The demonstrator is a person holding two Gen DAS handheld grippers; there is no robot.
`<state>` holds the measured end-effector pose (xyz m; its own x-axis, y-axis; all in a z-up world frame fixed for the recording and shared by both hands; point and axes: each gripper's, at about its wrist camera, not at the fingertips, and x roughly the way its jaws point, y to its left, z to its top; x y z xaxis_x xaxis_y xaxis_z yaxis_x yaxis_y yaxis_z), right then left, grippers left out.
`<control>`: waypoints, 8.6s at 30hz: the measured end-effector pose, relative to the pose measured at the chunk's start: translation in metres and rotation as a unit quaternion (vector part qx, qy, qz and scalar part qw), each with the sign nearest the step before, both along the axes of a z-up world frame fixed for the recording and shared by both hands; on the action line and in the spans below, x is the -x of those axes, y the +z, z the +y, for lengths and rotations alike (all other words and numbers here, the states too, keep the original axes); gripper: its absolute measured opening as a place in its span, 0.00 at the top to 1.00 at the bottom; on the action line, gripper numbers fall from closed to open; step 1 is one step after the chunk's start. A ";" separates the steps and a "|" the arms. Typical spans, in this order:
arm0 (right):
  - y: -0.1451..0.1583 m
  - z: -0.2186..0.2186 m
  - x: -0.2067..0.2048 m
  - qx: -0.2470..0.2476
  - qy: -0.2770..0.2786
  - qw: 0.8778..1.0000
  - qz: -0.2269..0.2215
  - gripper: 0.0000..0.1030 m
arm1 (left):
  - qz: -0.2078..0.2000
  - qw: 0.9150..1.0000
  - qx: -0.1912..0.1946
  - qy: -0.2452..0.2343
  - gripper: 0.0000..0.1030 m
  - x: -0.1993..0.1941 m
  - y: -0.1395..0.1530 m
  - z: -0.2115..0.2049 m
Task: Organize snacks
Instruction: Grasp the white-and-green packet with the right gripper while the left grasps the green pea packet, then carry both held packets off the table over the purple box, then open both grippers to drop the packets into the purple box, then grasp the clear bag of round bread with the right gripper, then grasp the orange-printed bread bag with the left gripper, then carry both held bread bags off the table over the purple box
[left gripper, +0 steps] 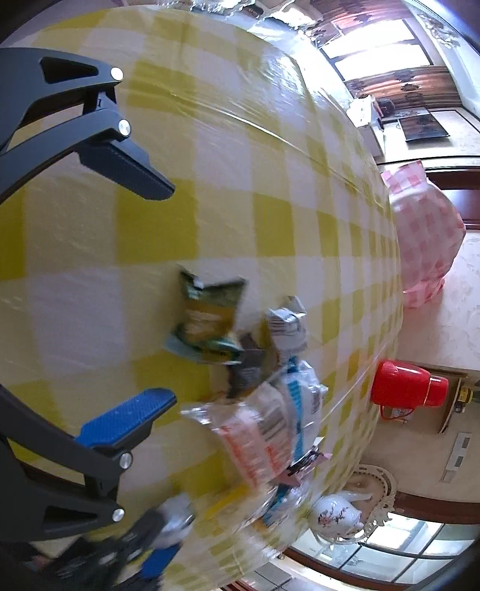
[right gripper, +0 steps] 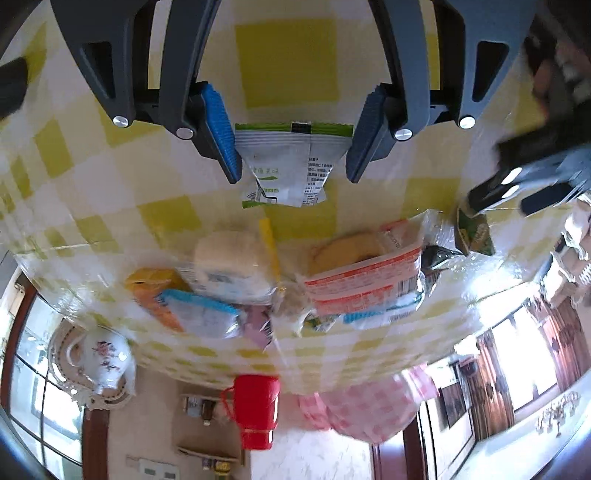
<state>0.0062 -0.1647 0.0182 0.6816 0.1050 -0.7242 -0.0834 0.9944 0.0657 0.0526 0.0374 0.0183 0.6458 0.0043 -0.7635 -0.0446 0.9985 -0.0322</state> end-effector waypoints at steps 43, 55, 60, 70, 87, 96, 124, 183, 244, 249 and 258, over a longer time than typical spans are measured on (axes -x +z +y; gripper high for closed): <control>0.006 -0.039 0.087 -0.128 -0.004 0.990 -0.055 0.44 | -0.063 0.992 0.050 -0.097 0.66 0.117 0.016 -0.028; 0.007 -0.021 0.109 -0.154 0.020 0.987 -0.050 0.44 | -0.049 0.993 0.035 -0.100 0.66 0.149 0.008 -0.010; 0.008 0.004 0.117 -0.162 0.050 0.984 -0.048 0.44 | -0.048 0.995 0.027 -0.087 0.66 0.161 0.008 0.007; 0.010 0.066 0.130 -0.154 0.109 0.981 -0.041 0.44 | -0.041 0.998 0.014 -0.048 0.66 0.192 0.009 0.058; 0.036 0.261 0.206 -0.126 0.333 0.934 -0.010 0.44 | -0.004 0.994 -0.059 0.097 0.66 0.266 0.021 0.215; 0.019 0.341 0.262 -0.079 0.435 0.897 0.001 0.44 | 0.006 0.981 -0.066 0.183 0.65 0.294 0.024 0.295; 0.029 0.026 0.141 -0.143 0.072 0.985 -0.057 0.15 | -0.082 0.996 0.004 0.045 0.02 0.237 0.054 0.145; -0.001 -0.097 0.056 -0.097 -0.035 0.994 -0.026 0.42 | -0.050 0.992 0.105 -0.053 0.02 0.011 0.010 -0.067; 0.005 -0.103 0.033 -0.076 -0.068 0.993 -0.055 0.38 | -0.026 0.971 0.074 -0.224 0.53 0.019 0.014 -0.104; 0.004 -0.108 0.033 -0.085 -0.079 0.992 -0.048 0.38 | -0.027 0.972 0.080 -0.219 0.53 0.024 0.013 -0.099; -0.002 -0.104 0.068 -0.158 -0.084 0.983 -0.038 0.38 | -0.040 0.976 0.111 -0.185 0.53 0.059 0.016 -0.078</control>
<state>-0.0620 -0.2691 0.0166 0.7598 0.1988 -0.6190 0.0627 0.9253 0.3741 -0.0061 -0.0411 0.0340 0.6292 -0.3996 -0.6666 0.3288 0.9140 -0.2375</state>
